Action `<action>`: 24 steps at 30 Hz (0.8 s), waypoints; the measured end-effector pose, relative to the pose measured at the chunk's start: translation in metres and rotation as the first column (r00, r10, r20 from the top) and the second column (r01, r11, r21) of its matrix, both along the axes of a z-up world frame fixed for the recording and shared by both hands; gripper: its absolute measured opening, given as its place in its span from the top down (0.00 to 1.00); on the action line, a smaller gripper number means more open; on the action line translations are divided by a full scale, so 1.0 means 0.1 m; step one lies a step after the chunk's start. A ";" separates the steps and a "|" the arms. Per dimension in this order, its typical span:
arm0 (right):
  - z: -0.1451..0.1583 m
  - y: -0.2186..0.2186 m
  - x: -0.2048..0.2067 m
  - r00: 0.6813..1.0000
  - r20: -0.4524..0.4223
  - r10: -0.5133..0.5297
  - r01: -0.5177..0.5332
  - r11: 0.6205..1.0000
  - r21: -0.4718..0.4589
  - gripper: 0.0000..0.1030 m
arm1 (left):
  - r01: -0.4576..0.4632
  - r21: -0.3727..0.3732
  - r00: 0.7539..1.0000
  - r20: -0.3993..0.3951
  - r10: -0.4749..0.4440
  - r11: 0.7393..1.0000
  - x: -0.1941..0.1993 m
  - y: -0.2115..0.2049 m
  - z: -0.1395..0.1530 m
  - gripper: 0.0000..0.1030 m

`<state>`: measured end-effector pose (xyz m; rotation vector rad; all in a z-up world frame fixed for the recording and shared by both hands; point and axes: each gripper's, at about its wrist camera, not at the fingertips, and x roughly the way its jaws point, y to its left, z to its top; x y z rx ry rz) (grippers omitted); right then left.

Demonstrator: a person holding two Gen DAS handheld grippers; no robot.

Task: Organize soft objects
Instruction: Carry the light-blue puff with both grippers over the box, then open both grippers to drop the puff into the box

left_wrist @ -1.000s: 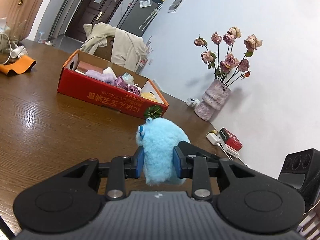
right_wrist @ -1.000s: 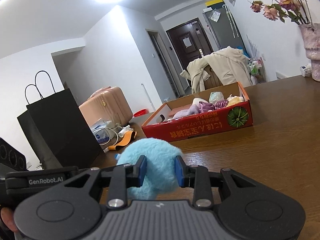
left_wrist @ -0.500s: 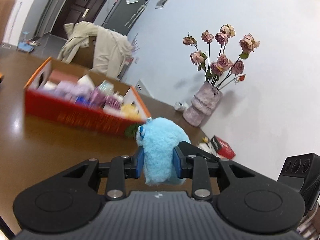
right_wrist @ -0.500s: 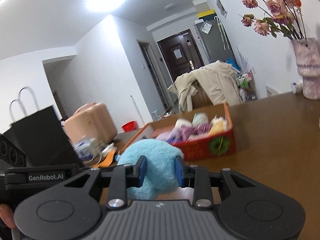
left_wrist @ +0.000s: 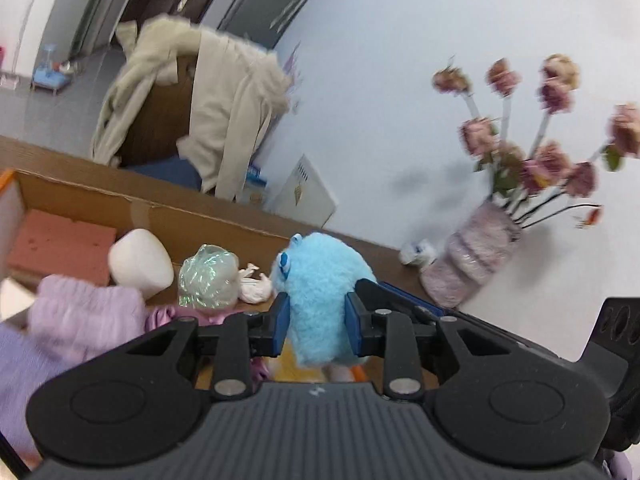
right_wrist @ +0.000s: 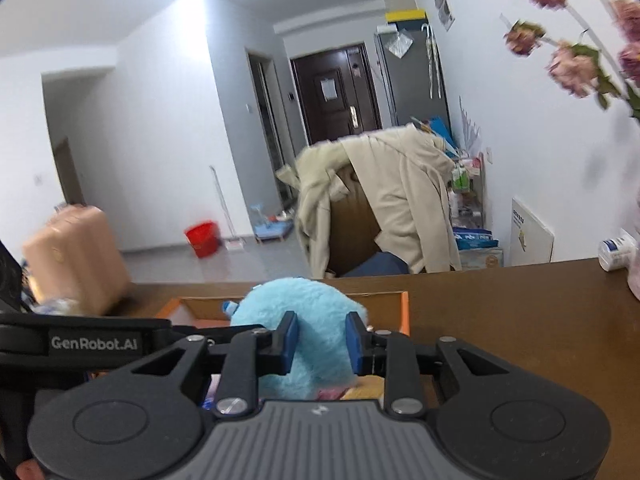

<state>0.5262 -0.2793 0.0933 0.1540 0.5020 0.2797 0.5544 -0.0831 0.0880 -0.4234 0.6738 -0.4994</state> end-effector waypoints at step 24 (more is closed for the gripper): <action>0.17 0.08 0.15 0.997 -0.082 0.000 -0.009 0.994 -0.109 0.82 | -0.114 0.289 0.992 0.082 0.094 0.950 -0.20 0.59 0.32 0.87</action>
